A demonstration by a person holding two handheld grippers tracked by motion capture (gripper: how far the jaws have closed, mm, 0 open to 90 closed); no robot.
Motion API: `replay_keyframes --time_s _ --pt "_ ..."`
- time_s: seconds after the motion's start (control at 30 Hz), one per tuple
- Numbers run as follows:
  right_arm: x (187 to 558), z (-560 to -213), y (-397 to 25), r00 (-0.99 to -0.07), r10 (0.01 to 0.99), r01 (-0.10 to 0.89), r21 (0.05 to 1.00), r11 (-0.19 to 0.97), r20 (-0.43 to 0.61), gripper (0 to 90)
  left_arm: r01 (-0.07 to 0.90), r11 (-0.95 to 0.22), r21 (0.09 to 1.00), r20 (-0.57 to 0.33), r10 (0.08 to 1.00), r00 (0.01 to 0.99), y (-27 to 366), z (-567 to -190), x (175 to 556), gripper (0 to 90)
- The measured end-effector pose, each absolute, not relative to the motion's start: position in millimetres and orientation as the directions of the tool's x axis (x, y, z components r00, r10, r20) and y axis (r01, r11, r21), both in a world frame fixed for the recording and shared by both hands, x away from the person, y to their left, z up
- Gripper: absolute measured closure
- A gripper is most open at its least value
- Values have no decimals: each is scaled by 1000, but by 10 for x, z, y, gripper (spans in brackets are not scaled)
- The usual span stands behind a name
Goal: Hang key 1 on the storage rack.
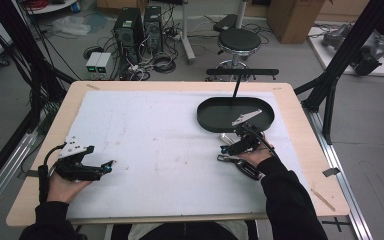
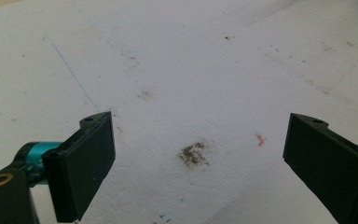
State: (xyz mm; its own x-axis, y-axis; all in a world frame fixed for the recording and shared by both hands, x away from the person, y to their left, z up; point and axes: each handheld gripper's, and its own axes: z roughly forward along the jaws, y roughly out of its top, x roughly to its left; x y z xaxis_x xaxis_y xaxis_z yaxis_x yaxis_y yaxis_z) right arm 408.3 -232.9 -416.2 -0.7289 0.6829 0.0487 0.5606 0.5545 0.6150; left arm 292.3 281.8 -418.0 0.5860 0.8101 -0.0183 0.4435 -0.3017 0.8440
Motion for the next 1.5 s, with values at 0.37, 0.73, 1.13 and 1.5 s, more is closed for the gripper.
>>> replay_keyframes --time_s 0.37,0.73,1.13,1.5 --pt "4170 -4226 -2375 -719 691 591 592 548 79 242 446 -306 841 -21 805 593 2814 -4187 2930 95" --pt "4253 -4307 -2398 -699 714 601 578 553 44 437 448 -310 838 -18 807 591 2812 -4192 2935 96" --pt "4222 -4298 -2350 -706 708 582 578 572 11 746 440 -305 845 -23 801 599 2812 -4190 2931 96" --pt "4170 -4158 -2522 -699 710 603 602 524 82 751 441 -311 842 -18 800 599 2817 -4195 2928 95"
